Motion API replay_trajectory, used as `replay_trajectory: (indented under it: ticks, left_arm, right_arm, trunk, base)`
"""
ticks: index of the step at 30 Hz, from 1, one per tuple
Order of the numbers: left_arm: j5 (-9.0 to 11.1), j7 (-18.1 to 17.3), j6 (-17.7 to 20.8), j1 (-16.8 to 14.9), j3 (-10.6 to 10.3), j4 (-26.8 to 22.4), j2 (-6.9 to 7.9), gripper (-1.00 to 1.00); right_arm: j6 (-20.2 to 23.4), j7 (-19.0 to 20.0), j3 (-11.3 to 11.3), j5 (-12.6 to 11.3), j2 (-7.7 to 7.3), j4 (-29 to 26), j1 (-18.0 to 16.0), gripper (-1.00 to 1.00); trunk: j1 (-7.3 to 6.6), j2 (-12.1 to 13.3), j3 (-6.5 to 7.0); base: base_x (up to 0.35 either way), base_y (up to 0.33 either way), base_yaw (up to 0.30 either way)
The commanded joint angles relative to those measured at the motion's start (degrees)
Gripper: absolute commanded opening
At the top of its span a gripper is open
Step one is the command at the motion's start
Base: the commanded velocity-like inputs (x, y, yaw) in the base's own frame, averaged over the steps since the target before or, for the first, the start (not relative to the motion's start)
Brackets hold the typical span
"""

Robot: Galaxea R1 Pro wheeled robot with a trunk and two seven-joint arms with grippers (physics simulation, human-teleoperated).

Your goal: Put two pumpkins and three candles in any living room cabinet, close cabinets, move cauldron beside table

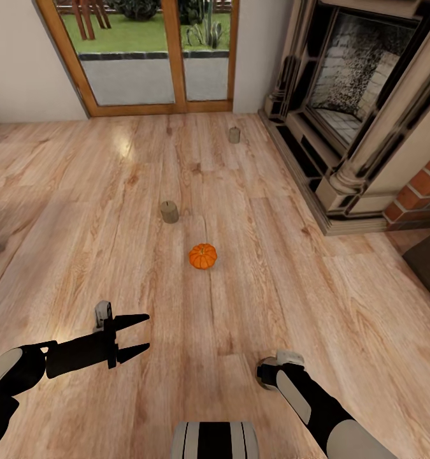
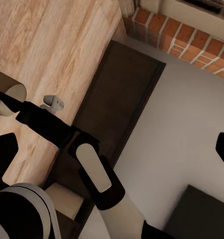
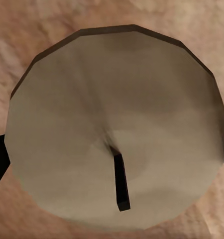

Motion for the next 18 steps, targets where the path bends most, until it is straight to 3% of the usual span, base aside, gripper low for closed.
replay_trajectory:
  ticks: [1,18]
  left_arm:
    - [0.61,0.53,0.03,-0.03,-0.05,-0.03,0.04,1.00]
    - [0.57,0.53,0.03,-0.03,0.04,-0.03,0.04,1.00]
  right_arm:
    - [0.09,-0.60,0.41,-0.78,-0.10,-0.07,-0.01,-1.00]
    - [0.09,-0.60,0.41,-0.78,-0.10,-0.07,-0.01,-1.00]
  trunk:
    - [0.00,-0.01,-0.04]
    - [0.00,-0.01,-0.04]
  base:
    - [0.000,0.000,0.000]
    - [0.000,0.000,0.000]
